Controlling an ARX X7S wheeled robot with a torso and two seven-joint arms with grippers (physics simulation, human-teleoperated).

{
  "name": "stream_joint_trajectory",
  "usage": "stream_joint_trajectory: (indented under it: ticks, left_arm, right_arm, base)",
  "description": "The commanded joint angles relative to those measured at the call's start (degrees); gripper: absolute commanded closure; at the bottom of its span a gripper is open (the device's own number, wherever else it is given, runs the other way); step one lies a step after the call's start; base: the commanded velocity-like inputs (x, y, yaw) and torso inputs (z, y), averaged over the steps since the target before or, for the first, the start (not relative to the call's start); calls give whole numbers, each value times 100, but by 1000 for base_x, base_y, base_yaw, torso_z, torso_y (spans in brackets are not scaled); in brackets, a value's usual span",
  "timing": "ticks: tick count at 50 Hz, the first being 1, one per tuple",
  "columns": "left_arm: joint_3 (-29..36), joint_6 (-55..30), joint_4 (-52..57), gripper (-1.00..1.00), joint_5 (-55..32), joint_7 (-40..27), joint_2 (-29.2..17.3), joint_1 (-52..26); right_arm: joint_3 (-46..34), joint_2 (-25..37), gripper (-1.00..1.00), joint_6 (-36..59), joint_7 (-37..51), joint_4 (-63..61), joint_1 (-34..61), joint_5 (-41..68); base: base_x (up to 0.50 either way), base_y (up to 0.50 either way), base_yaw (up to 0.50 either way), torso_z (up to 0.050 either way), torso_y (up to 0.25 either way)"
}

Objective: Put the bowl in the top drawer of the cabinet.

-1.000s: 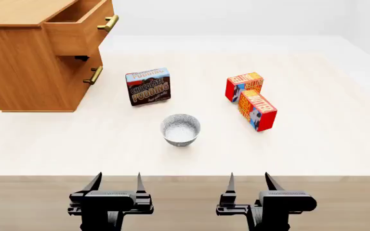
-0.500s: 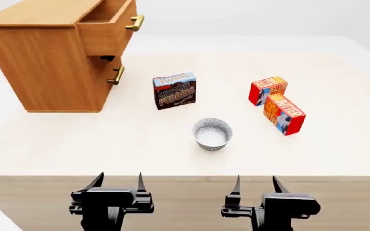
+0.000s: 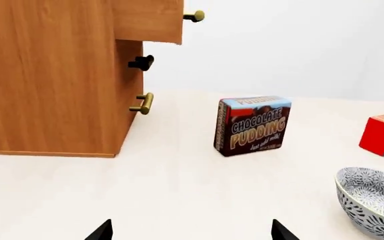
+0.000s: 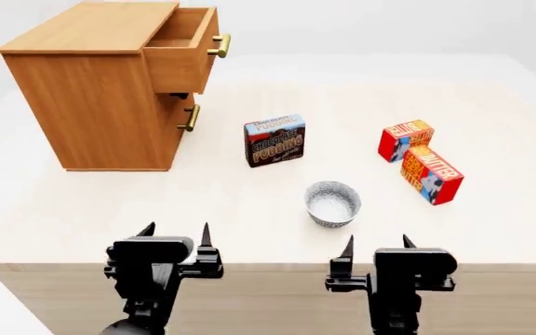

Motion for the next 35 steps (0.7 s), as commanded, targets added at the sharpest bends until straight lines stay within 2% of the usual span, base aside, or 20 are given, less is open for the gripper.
stream_joint_trajectory:
  ticks: [1,11,20,27,35]
  left_arm:
    - [1,-1480,348,-100,-491,-18,-188,-1122]
    - [-339,-3114,48,-100,-1081,-235,-159,-2905]
    - [-267,-3617,-358,-100,-1117,-357,-193,-4013]
    - [-358,-4054,-745,-100,-1202,-516,-142,-4905]
    - [-348,-4472,-864,-100,-1310,-644,-67,-5691]
  right_arm:
    - [-158,168,-100,2094,-2,-877,1024,-364]
    - [-238,288,-100,3672,-540,-1236,2464,-219]
    - [-304,442,-100,4281,-676,-919,3353,-233]
    - [-528,599,-100,4739,-685,-1145,3846,-390]
    - [-463,660,-100,4879,-811,-1137,4181,-311]
  base:
    - [0,0,0,50,0]
    - [0,0,0,50,0]
    - [0,0,0,50,0]
    - [0,0,0,50,0]
    - [103,0,0,50,0]
